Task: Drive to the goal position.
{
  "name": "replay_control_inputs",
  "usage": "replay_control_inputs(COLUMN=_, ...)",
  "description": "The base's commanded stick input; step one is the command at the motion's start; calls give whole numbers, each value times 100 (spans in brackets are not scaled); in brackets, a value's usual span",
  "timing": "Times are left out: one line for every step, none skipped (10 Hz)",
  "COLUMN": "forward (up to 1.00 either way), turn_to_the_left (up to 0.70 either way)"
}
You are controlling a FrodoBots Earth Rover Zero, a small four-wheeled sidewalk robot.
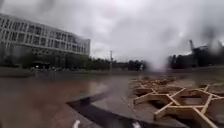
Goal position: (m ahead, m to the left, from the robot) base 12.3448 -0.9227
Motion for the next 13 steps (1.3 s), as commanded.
replay_control_inputs(forward=70, turn_to_the_left=9)
replay_control_inputs(forward=70, turn_to_the_left=20)
replay_control_inputs(forward=70, turn_to_the_left=35)
replay_control_inputs(forward=70, turn_to_the_left=35)
replay_control_inputs(forward=70, turn_to_the_left=26)
replay_control_inputs(forward=70, turn_to_the_left=35)
replay_control_inputs(forward=70, turn_to_the_left=35)
replay_control_inputs(forward=70, turn_to_the_left=35)
replay_control_inputs(forward=70, turn_to_the_left=35)
replay_control_inputs(forward=70, turn_to_the_left=35)
replay_control_inputs(forward=70, turn_to_the_left=28)
replay_control_inputs(forward=70, turn_to_the_left=6)
replay_control_inputs(forward=70, turn_to_the_left=0)
